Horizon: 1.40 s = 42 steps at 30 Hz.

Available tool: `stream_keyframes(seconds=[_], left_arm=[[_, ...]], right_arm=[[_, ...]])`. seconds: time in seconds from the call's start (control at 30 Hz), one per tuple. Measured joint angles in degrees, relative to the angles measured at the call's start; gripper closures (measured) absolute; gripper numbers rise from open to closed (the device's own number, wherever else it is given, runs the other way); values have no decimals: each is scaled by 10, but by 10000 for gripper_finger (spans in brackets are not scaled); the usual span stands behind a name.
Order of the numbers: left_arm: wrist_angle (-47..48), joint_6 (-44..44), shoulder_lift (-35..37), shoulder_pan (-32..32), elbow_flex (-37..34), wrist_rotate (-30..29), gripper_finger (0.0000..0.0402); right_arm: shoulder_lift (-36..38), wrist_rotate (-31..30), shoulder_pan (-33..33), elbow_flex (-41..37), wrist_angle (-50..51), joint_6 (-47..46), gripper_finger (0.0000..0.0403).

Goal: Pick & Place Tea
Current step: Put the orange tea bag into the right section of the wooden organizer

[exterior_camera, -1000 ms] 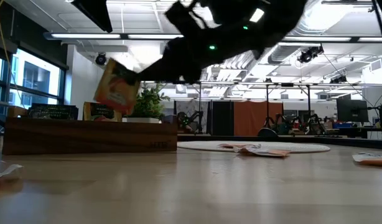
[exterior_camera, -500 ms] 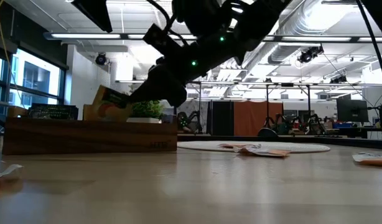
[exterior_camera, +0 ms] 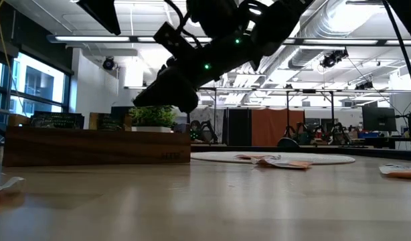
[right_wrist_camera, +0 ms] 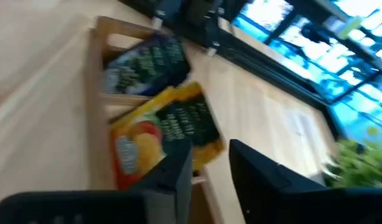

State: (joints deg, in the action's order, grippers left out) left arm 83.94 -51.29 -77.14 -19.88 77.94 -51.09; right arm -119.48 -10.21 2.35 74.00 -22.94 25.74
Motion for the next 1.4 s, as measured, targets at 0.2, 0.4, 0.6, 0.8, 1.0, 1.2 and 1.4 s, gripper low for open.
stream_keyframes(seconds=[0.2,0.4,0.6,0.8,1.0,1.2,1.4], left_arm=[[1,0,0,0,0,1,254],[2,0,0,0,0,10,254],[2,0,0,0,0,12,254],[2,0,0,0,0,12,254],[-1,0,0,0,0,10,254],[-3,0,0,0,0,10,254],[-3,0,0,0,0,10,254]], right_arm=[[43,-87,20,0,70,-2,260],[155,-145,48,0,289,-55,260],[253,-163,64,-4,526,-199,269],[290,-131,70,-92,570,-283,246],[283,-134,56,-213,446,-242,209],[282,-74,11,-300,343,-238,202],[275,-27,-21,-355,254,-237,203]])
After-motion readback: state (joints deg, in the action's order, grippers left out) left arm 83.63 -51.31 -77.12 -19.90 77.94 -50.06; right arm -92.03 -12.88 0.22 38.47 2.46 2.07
